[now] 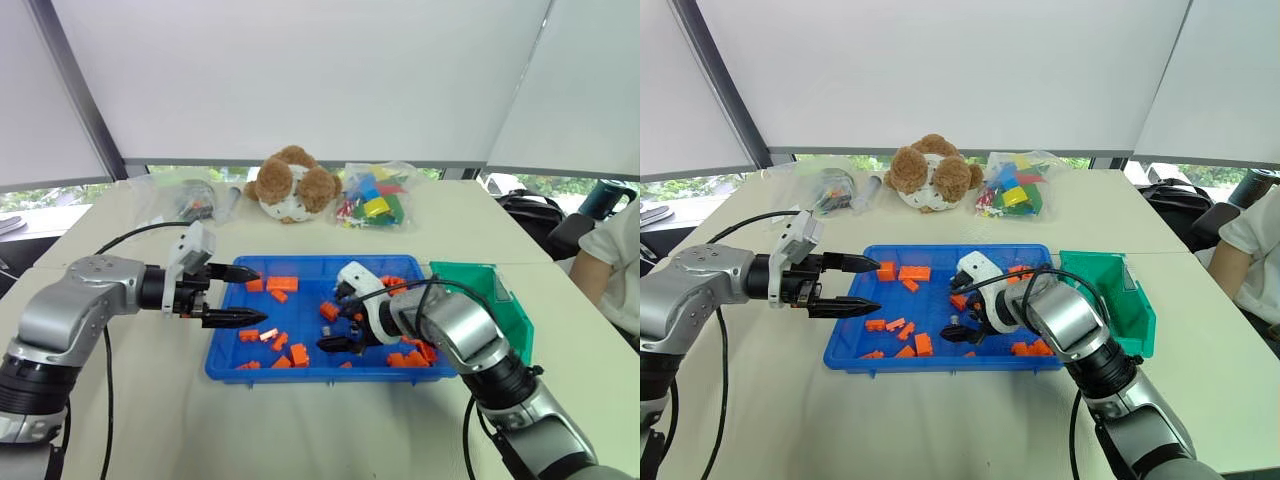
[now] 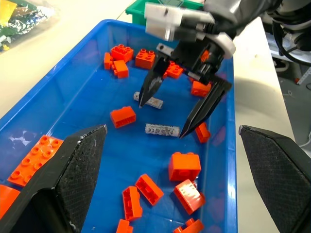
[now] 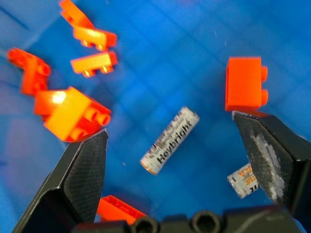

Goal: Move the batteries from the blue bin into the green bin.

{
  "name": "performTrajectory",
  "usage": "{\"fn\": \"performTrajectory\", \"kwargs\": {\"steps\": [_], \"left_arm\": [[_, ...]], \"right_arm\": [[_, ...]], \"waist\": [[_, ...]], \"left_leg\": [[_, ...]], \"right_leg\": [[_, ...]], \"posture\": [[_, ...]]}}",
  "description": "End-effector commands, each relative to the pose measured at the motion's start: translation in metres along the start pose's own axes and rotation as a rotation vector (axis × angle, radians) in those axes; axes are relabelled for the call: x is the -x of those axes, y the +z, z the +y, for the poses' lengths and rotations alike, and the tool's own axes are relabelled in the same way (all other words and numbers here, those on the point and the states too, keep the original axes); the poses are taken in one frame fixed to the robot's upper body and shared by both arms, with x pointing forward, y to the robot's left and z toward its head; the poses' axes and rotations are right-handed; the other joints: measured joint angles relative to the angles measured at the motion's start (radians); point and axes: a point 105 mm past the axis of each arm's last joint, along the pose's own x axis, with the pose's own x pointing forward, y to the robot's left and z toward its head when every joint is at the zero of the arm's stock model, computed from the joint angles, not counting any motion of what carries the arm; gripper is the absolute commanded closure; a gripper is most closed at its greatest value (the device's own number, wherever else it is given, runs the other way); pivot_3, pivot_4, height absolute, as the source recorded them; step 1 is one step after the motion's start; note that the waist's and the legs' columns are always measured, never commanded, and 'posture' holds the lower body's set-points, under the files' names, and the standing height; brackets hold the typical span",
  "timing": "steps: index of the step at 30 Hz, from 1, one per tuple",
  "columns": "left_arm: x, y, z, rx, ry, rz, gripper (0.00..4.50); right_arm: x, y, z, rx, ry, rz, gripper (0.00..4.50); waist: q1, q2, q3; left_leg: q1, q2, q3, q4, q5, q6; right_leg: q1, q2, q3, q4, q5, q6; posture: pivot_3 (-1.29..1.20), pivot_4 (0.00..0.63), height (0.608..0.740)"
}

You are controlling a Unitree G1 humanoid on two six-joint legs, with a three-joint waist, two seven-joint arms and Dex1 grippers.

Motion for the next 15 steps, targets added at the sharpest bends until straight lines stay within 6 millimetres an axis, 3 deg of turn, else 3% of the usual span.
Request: {"fn": "performTrajectory", "kwargs": {"steps": [1,11,14,15], "left_arm": [[0.003,0.012,0.0,-0.058,0.01,-0.024,0.0],[0.001,0.009,0.0,-0.059,0.017,-0.027,0.0],[0.001,0.009,-0.001,-0.058,0.022,-0.03,0.0],[0.001,0.008,-0.001,-0.058,0.023,-0.03,0.0]], "right_arm": [[-0.004,0.001,0.002,0.018,0.002,0.003,0.06],[-0.02,-0.011,0.001,0.054,-0.014,0.082,0.06],[-0.02,-0.013,0.002,0.083,-0.011,0.095,0.85],[-0.02,-0.014,0.002,0.094,-0.013,0.1,1.41]], "waist": [[-0.001,0.0,0.0],[-0.001,-0.001,-0.001],[-0.001,-0.001,-0.001],[0.0,-0.001,-0.001]], "left_leg": [[0.0,0.0,0.0,0.0,0.0,0.0],[0.0,0.0,0.0,0.0,0.0,0.0],[0.0,0.0,0.0,0.0,0.0,0.0],[0.0,0.0,0.0,0.0,0.0,0.0]], "right_leg": [[0.0,0.0,0.0,0.0,0.0,0.0],[0.0,0.0,0.0,0.0,0.0,0.0],[0.0,0.0,0.0,0.0,0.0,0.0],[0.0,0.0,0.0,0.0,0.0,0.0]], "posture": [[0.0,0.15,0.733],[0.0,0.15,0.733],[0.0,0.15,0.733],[0.0,0.15,0.733]]}}
